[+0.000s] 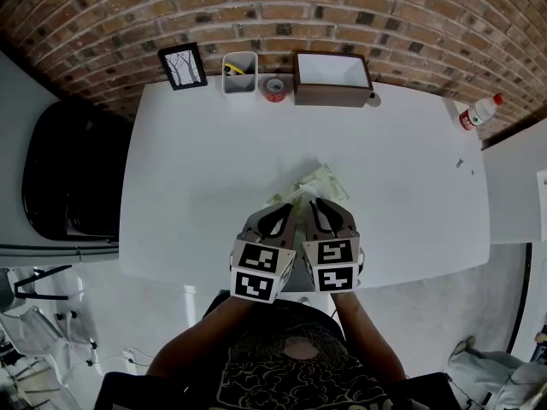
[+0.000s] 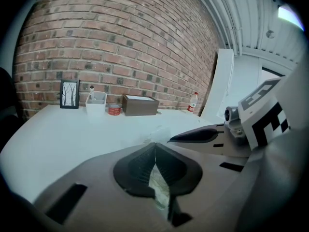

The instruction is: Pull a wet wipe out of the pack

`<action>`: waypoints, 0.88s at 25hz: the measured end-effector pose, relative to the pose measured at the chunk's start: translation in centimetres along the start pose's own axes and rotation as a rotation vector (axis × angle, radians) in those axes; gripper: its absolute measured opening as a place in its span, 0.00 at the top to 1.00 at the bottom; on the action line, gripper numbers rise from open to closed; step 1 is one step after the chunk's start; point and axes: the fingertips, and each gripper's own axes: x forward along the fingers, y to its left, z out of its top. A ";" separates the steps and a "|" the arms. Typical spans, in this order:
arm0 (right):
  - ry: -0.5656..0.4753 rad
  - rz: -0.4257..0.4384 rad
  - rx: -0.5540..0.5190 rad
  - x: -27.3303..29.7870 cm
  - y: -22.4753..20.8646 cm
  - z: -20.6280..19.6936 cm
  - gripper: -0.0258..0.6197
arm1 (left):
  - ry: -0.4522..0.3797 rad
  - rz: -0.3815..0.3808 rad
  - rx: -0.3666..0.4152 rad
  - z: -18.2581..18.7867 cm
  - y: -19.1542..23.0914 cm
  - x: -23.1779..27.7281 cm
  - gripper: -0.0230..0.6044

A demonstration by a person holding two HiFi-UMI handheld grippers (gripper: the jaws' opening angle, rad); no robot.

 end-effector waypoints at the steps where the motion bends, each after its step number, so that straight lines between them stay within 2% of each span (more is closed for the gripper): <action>1: -0.001 -0.003 -0.001 0.0 -0.1 0.0 0.88 | 0.000 -0.001 0.000 0.0 0.0 0.0 0.94; 7: -0.003 -0.001 0.002 0.0 -0.3 0.1 0.93 | -0.003 0.007 -0.007 0.1 0.1 -0.1 0.94; 22: -0.052 0.047 -0.011 -1.0 0.5 1.3 0.93 | -0.023 0.025 -0.003 0.5 -0.5 -0.7 0.94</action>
